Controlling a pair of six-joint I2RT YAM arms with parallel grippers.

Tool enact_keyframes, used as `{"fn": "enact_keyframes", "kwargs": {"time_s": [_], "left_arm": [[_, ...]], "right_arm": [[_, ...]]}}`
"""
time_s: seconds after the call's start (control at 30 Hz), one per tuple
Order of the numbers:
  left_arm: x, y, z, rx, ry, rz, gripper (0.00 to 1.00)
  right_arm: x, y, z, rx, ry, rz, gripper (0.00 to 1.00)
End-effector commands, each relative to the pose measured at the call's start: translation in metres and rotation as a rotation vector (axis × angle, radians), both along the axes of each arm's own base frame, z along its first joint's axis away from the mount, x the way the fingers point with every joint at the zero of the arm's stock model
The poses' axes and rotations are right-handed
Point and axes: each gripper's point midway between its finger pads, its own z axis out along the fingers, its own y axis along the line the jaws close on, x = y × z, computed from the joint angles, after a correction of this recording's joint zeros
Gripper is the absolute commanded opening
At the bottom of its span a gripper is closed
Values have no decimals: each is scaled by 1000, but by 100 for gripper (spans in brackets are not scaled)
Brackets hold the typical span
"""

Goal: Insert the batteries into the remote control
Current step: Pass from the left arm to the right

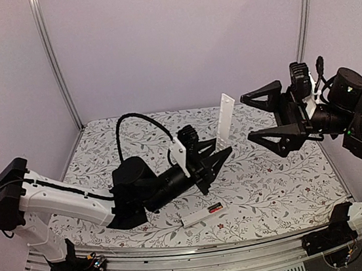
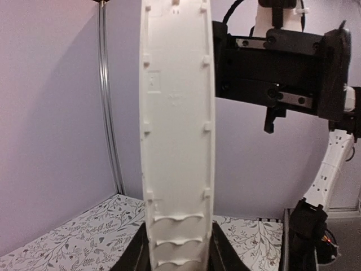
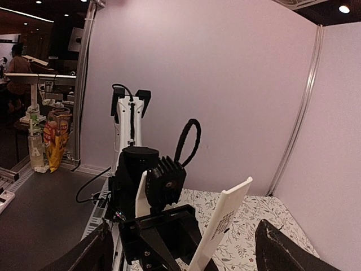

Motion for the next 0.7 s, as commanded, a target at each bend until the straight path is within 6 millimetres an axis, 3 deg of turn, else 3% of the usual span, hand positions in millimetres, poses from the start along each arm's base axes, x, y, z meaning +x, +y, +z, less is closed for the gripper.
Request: {"fn": "enact_keyframes", "kwargs": {"time_s": [0.0, 0.13, 0.3, 0.4, 0.57, 0.67], "left_arm": [[-51, -7, 18, -31, -126, -236, 4], [-67, -12, 20, -25, -153, -301, 6], [-69, -16, 21, -20, -157, -302, 5], [-70, -19, 20, -16, -159, -306, 5], [-72, -21, 22, -22, -162, -314, 5], [-74, -22, 22, -19, -163, -324, 4]], "right_arm": [[-34, 6, -15, -90, -149, 203, 85], [-34, 12, -16, -113, -139, 243, 85], [-33, 20, -21, -129, -95, 282, 81], [-41, 20, -22, -126, -90, 337, 71], [-48, 18, -24, -127, -83, 384, 45], [-55, 16, -23, -124, -83, 422, 38]]}}
